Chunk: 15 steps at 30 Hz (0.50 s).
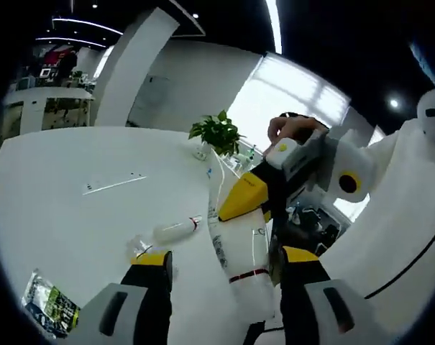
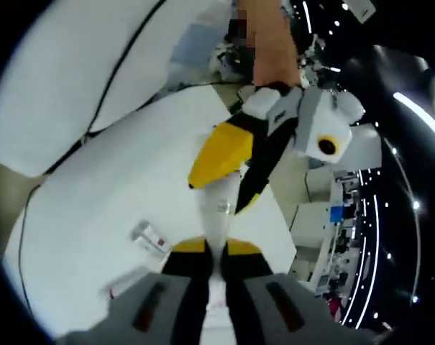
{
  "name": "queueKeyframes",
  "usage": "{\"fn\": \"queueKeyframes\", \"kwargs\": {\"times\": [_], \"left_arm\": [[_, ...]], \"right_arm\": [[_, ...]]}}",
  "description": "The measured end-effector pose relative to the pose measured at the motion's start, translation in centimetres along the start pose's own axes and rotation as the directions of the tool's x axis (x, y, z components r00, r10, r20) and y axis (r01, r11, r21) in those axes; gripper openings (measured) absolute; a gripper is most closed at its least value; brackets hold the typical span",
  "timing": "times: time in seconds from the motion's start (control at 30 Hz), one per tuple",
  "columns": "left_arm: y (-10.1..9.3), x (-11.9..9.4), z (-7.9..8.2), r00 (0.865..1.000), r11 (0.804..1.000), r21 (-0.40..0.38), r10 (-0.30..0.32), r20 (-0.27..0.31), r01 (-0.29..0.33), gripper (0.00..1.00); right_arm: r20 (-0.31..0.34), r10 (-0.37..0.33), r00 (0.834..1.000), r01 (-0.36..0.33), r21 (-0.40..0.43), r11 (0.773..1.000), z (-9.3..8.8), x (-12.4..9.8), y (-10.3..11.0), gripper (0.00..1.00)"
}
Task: Arrange the skincare products in the storage area until every visible bottle or jar stands upright without overlapping.
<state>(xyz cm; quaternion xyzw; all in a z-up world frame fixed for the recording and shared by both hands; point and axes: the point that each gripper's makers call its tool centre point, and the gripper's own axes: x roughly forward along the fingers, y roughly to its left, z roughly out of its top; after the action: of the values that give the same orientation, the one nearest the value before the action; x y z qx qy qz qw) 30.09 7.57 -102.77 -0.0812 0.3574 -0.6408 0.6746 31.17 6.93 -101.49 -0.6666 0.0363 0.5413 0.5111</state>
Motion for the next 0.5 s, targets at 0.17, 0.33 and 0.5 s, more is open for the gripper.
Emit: {"fn": "queueKeyframes", "kwargs": {"times": [0.17, 0.33, 0.5], "left_arm": [[-1.2, 1.9, -1.1, 0.991, 0.988, -0.093, -0.128, -0.049, 0.123, 0.47], [-2.3, 2.8, -1.5, 0.98, 0.977, -0.124, -0.184, -0.071, 0.174, 0.38], [-2.4, 3.1, -2.4, 0.98, 0.965, -0.2, -0.188, -0.072, 0.17, 0.36]], "right_arm": [[0.004, 0.032, 0.999, -0.031, -0.112, 0.993, 0.6, 0.3, 0.3, 0.04], [0.004, 0.063, 0.998, -0.061, -0.198, 0.978, 1.3, 0.3, 0.6, 0.04], [0.001, 0.094, 0.996, -0.09, -0.252, 0.964, 1.6, 0.6, 1.1, 0.05]]}}
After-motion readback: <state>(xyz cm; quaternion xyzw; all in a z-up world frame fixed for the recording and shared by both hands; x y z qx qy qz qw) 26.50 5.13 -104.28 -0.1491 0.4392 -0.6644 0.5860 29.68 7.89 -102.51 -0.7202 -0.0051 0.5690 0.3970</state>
